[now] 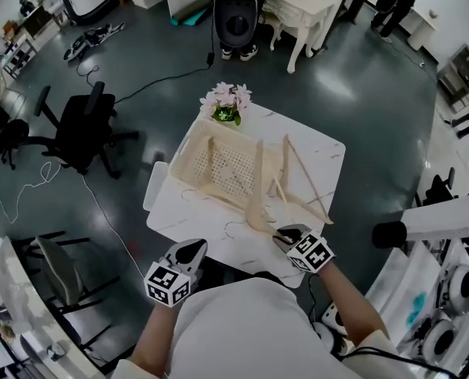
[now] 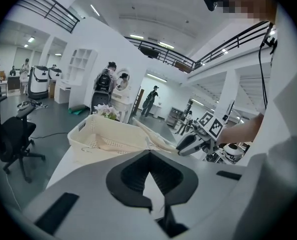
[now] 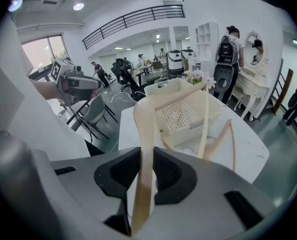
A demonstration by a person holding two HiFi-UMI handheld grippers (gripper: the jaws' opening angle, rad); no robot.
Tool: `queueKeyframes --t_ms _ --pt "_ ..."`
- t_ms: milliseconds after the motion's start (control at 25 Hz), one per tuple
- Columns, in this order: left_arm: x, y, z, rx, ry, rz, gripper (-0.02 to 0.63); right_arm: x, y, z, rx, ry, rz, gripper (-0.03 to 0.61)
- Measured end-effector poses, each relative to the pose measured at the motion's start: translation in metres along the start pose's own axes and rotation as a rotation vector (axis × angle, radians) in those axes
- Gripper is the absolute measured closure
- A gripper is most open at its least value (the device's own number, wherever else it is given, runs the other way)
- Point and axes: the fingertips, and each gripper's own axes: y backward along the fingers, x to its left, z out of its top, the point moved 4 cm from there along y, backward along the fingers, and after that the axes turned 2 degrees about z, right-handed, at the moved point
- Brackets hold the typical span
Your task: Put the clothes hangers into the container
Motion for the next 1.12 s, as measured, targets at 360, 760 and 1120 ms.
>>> queueKeyframes --t_ms 360,760,1120 --pt "0.034 0.011 0.003 0.000 0.024 0.027 0.606 -0.007 -0.043 0.062 0.053 0.046 0.120 0.491" --pt "0.066 0.021 0.008 -0.010 0.055 0.045 0.606 -0.020 -0.091 0.098 0.175 0.025 0.241 0.491" --pt "0.089 0.033 0.009 -0.008 0.071 0.061 0.606 -0.034 -0.124 0.117 0.214 -0.082 0.300 0.491"
